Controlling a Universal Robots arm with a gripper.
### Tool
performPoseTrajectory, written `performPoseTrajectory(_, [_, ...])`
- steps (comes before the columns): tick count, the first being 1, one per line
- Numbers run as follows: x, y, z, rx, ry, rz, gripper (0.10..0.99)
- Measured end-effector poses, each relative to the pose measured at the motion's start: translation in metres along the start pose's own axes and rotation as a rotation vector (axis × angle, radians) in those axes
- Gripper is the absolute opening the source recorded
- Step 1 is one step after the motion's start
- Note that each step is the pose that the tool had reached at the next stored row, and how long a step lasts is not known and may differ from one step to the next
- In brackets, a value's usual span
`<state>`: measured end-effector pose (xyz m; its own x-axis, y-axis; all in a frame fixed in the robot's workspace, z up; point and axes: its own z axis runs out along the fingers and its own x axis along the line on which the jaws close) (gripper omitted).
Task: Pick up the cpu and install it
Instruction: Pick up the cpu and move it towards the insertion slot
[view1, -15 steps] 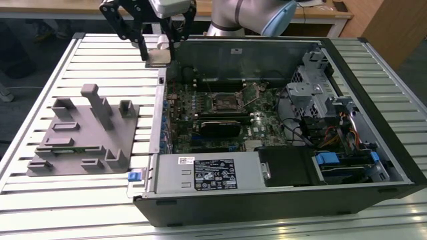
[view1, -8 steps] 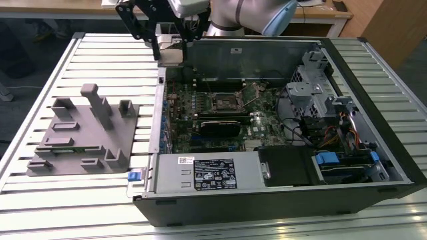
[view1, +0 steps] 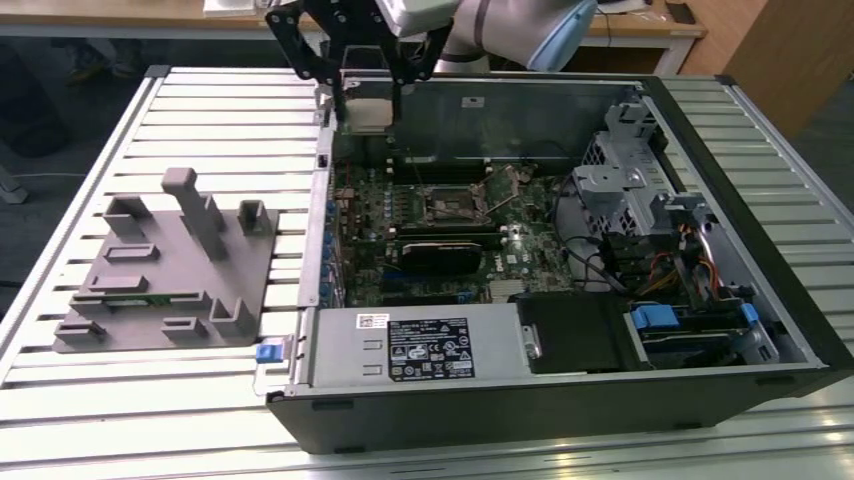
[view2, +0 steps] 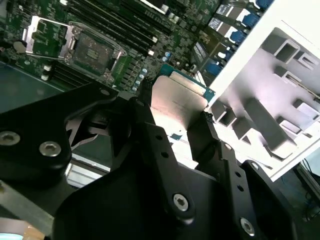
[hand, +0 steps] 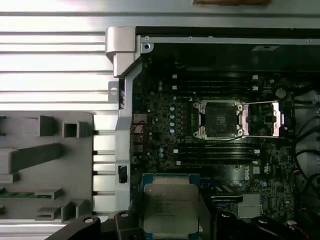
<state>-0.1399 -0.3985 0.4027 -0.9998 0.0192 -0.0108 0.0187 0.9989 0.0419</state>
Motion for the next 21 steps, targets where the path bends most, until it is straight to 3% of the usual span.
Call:
performPoseTrajectory(3, [-0.0106,0.0022,0.0006,0.000,0.0001,0.000,0.533])
performPoseTrajectory(9, [-0.0238,0.0089,0.0031,0.000,0.0000,0.002,0.533])
performPoseTrajectory(21, [-0.0579,0.0118,0.0060,0.000,-0.0003,0.008,0.533])
